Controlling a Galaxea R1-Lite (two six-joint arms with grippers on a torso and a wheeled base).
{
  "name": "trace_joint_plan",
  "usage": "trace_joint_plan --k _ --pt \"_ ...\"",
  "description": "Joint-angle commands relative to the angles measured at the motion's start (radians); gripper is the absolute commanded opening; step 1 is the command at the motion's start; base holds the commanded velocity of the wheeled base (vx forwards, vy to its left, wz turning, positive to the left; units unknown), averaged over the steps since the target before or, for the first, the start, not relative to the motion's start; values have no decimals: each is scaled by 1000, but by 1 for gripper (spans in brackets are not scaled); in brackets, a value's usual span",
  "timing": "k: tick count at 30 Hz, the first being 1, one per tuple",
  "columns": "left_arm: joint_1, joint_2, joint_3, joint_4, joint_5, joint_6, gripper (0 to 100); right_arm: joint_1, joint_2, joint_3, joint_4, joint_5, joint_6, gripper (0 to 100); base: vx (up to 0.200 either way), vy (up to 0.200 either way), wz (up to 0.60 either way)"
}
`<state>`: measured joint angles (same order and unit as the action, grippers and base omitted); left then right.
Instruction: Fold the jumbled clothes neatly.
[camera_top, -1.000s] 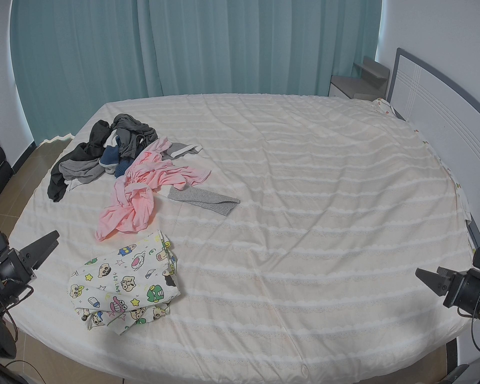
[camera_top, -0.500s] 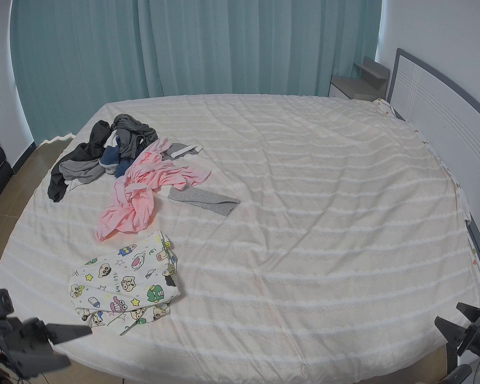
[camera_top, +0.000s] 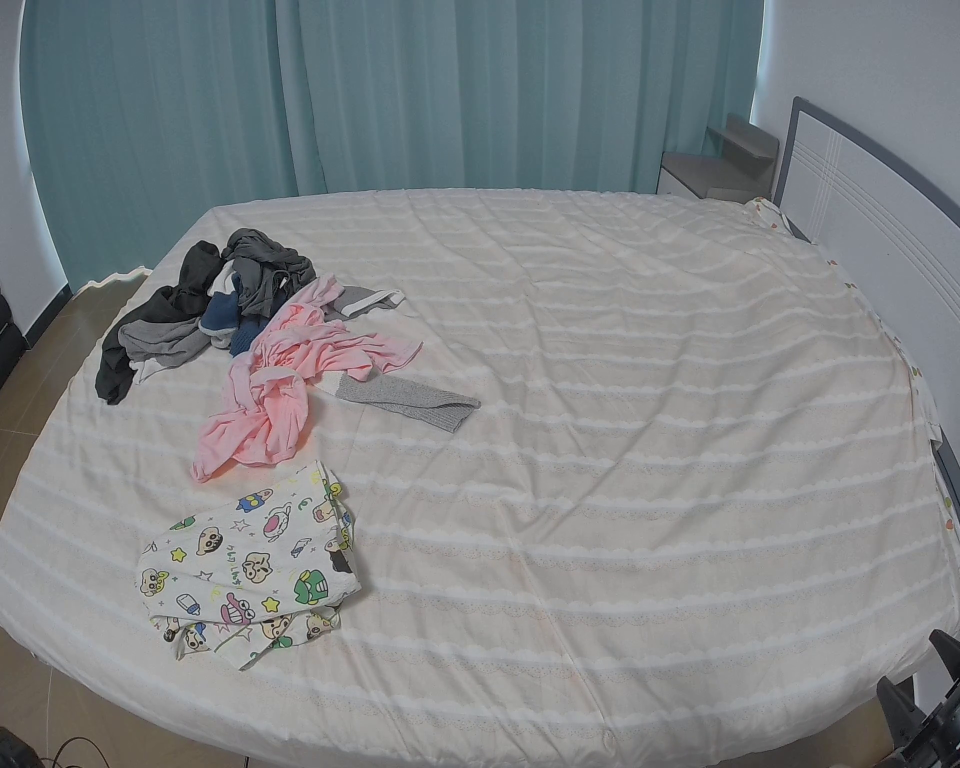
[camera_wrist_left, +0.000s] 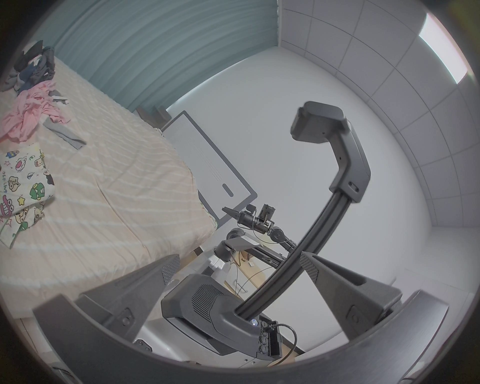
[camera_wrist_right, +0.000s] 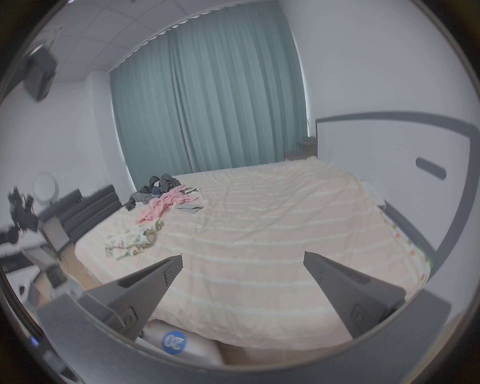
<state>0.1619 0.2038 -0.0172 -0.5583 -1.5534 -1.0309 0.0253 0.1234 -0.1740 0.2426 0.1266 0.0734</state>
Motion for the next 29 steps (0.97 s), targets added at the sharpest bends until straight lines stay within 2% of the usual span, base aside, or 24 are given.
trace_joint_plan --k 1,4,7,8,12,13,14,15,16,20,21,22,25,29 --pt "-25 -123 13 58 35 11 100 -30 -122 85 -55 -13 -98 100 0 0 0" --pt "-25 -121 13 97 197 117 100 -30 -123 94 -77 -4 -103 100 0 0 0" --pt "-25 -123 14 178 375 296 100 -30 -122 96 -80 1 -118 100 0 0 0" --pt "-25 -121 14 239 478 428 100 -30 -122 97 -78 -1 -132 100 0 0 0" --pt "-25 -121 16 479 848 818 100 -30 -123 100 -81 -4 -133 100 0 0 0" --pt "-25 -119 16 486 860 828 100 -30 -122 100 -81 -4 -133 100 0 0 0" --pt "-25 -121 13 511 1023 890 100 -30 -123 100 -83 -5 -132 100 0 0 0" --pt "-25 -121 14 505 1061 894 100 -30 -122 100 -83 -5 -130 100 0 0 0" --pt "-25 -121 16 491 1191 908 100 -30 -122 102 -85 -1 -124 100 0 0 0" --pt "-25 -121 16 494 1538 940 100 -30 -122 102 -86 -8 -122 100 0 0 0" --pt "-25 -121 16 494 1575 943 100 -30 -122 102 -88 -8 -121 100 0 0 0" --pt "-25 -123 16 515 1676 953 100 -30 -122 102 -88 -7 -119 100 0 0 0" --pt "-25 -119 16 528 1644 923 100 -30 -122 102 -86 -4 -127 100 0 0 0" --pt "-25 -121 16 528 1642 933 100 -30 -122 102 -86 -4 -133 100 0 0 0"
